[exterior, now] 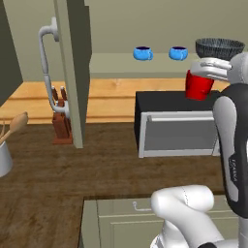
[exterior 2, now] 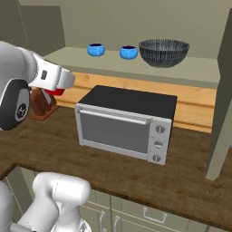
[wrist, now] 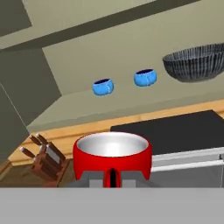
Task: Gather all objects into one cabinet and sort the glasses and bowls to opposite sides.
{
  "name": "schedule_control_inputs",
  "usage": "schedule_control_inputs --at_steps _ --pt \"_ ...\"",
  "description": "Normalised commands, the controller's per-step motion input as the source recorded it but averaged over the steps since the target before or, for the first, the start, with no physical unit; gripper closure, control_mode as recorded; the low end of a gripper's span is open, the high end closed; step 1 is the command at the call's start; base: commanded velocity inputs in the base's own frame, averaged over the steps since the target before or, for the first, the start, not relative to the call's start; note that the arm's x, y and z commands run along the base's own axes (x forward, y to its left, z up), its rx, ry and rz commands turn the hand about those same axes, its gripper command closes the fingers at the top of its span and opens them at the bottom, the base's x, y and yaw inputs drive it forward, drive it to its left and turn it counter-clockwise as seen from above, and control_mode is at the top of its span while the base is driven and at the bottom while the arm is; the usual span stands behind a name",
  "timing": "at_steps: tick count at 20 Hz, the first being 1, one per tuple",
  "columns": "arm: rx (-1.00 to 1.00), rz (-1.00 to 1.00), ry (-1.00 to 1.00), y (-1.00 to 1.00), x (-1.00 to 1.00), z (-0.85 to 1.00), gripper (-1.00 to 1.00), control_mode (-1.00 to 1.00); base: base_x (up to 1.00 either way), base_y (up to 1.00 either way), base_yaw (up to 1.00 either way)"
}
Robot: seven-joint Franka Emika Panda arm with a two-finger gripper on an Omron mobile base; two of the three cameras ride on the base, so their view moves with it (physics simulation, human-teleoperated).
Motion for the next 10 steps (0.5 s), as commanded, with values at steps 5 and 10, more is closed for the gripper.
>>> schedule_control_inputs --at_steps 5,10 --pt "-0.09 0.2 -0.42 0.15 -0.52 0.0 1.0 -1.0 0.0 0.0 0.0" --pt "-0.05 0.1 -0.1 0.17 -0.04 0.1 1.0 -1.0 0.0 0.0 0.0"
